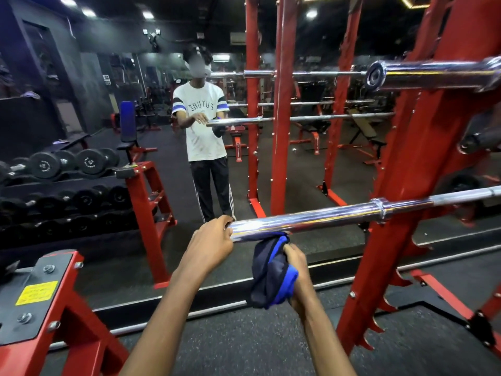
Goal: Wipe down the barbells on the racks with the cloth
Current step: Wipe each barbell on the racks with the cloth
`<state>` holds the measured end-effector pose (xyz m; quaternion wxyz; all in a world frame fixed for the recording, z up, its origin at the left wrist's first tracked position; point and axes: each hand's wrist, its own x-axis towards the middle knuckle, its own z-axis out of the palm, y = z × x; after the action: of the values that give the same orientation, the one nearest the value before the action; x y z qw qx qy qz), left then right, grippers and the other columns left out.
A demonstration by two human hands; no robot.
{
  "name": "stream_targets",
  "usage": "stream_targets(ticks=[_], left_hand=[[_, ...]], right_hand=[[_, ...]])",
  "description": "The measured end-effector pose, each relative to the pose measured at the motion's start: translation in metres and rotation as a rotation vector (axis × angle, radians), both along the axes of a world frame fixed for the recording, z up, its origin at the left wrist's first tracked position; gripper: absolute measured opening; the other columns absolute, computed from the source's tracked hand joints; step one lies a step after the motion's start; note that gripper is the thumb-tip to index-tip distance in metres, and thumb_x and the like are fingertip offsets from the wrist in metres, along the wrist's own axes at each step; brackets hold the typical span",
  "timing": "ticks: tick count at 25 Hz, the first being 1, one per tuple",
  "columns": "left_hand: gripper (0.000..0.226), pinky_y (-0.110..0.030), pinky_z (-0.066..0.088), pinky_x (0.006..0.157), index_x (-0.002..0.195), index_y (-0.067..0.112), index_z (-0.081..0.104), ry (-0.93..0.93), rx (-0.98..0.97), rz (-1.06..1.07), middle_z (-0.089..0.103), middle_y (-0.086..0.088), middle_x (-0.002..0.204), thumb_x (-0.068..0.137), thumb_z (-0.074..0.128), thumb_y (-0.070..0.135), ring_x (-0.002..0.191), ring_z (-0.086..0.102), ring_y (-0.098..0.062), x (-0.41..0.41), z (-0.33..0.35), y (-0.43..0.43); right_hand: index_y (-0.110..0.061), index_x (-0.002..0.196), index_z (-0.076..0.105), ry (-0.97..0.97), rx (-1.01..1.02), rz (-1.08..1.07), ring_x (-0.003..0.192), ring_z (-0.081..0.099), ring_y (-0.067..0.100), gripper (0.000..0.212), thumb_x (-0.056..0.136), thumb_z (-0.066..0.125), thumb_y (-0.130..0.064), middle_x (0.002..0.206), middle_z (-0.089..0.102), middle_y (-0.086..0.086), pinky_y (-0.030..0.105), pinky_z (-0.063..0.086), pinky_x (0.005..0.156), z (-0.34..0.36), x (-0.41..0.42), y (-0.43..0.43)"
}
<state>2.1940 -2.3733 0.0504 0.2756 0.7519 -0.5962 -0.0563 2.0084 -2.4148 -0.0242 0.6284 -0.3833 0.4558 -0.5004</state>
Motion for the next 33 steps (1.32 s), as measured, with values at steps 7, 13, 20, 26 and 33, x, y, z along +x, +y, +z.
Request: stream_targets(ticks=[7, 13, 20, 26, 33], left_hand=[[0.038, -0.039, 0.041, 0.098, 0.129, 0.021, 0.06, -0.124, -0.055, -0.074, 0.064, -0.007, 0.123, 0.101, 0.045, 0.041, 0.117, 0.057, -0.028, -0.033, -0.002, -0.011], [0.042, -0.042, 0.037, 0.101, 0.129, 0.023, 0.055, -0.126, 0.001, -0.016, 0.06, -0.005, 0.13, 0.103, 0.035, 0.049, 0.122, 0.053, -0.027, -0.05, 0.013, -0.015], [0.041, -0.04, 0.038, 0.108, 0.138, 0.021, 0.048, 0.181, -0.444, -0.351, 0.054, -0.002, 0.135, 0.105, 0.038, 0.043, 0.125, 0.052, -0.019, -0.121, 0.114, -0.054], [0.048, -0.033, 0.029, 0.118, 0.151, 0.022, 0.038, 0.227, -0.632, -0.554, 0.045, -0.002, 0.151, 0.105, 0.037, 0.036, 0.139, 0.04, -0.012, -0.176, 0.206, -0.101], [0.048, -0.026, 0.024, 0.118, 0.154, 0.021, 0.035, 0.229, -0.543, -0.564, 0.04, -0.001, 0.156, 0.107, 0.036, 0.03, 0.143, 0.036, -0.011, -0.202, 0.232, -0.146]], right_hand=[[-0.018, 0.102, 0.058, 0.687, -0.68, -0.525, 0.098, 0.051, 0.012, 0.024, 0.082, 0.068, -0.014, 0.11, 0.055, -0.003, 0.028, 0.041, 0.085, 0.065, -0.037, -0.012], [-0.02, 0.104, 0.061, 0.823, -0.763, -0.378, 0.103, 0.059, 0.026, 0.027, 0.078, 0.07, -0.02, 0.11, 0.054, -0.002, 0.037, 0.05, 0.087, 0.08, -0.052, -0.038], [-0.014, 0.104, 0.063, 0.652, -0.983, -0.762, 0.102, 0.061, 0.028, 0.027, 0.077, 0.065, -0.019, 0.111, 0.057, 0.004, 0.039, 0.05, 0.095, 0.206, -0.125, -0.053], [-0.009, 0.11, 0.063, 0.651, -1.049, -1.033, 0.113, 0.057, 0.031, 0.035, 0.077, 0.057, -0.021, 0.12, 0.057, 0.012, 0.04, 0.045, 0.105, 0.285, -0.174, -0.099], [-0.021, 0.125, 0.067, 0.902, -1.238, -0.897, 0.134, 0.046, 0.028, 0.048, 0.094, 0.06, -0.057, 0.14, 0.053, 0.003, 0.039, 0.036, 0.116, 0.28, -0.169, -0.144]])
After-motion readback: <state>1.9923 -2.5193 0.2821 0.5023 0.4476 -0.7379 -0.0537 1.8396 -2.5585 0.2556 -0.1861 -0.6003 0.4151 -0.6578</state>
